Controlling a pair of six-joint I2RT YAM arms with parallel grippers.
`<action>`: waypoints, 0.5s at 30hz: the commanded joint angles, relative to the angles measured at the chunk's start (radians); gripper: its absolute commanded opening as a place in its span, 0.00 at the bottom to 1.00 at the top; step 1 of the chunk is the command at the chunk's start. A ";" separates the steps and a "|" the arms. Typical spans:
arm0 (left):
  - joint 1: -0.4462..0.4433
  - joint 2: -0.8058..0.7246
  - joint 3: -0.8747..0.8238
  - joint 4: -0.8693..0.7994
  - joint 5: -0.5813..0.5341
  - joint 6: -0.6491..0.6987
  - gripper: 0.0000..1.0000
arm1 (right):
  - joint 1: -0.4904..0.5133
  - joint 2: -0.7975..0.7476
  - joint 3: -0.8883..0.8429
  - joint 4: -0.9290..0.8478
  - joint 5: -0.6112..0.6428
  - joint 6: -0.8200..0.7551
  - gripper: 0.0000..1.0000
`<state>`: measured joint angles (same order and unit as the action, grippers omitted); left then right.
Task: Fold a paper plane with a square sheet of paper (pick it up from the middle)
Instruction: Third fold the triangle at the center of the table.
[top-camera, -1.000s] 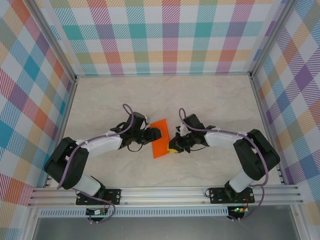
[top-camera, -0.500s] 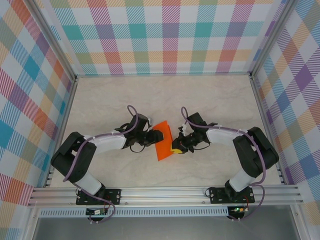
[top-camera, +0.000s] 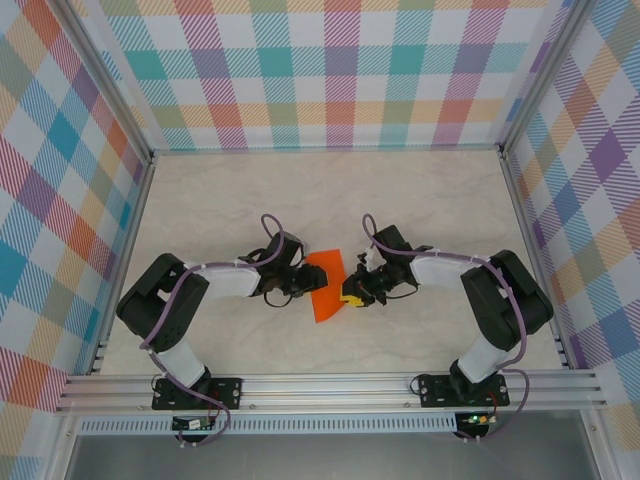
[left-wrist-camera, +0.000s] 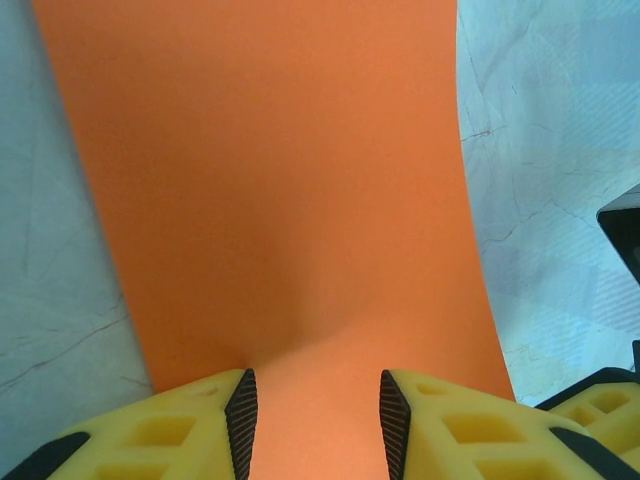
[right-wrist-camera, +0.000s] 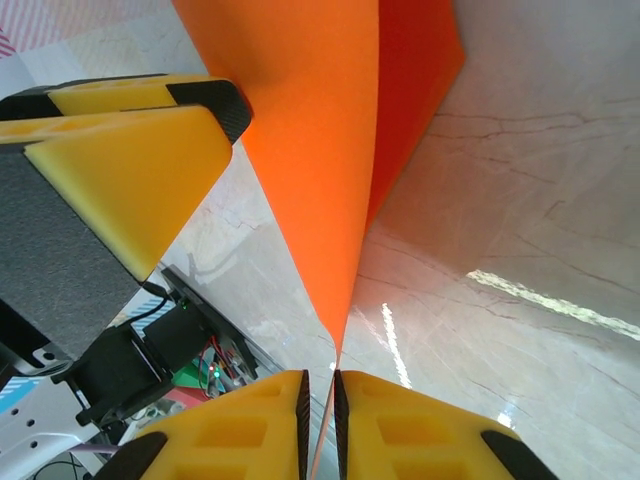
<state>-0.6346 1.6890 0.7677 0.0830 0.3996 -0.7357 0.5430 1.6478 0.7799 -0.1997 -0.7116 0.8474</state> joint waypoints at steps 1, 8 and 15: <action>-0.016 0.019 0.019 0.014 -0.016 0.016 0.39 | 0.000 -0.023 -0.021 0.001 0.021 0.032 0.16; -0.017 0.023 0.018 0.005 -0.024 0.015 0.39 | 0.003 -0.060 -0.068 0.077 0.030 0.117 0.09; -0.020 0.034 0.024 -0.019 -0.041 0.015 0.38 | 0.032 -0.043 -0.018 0.104 0.039 0.141 0.08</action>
<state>-0.6403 1.6962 0.7696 0.0822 0.3866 -0.7357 0.5568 1.6062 0.7238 -0.1284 -0.6807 0.9615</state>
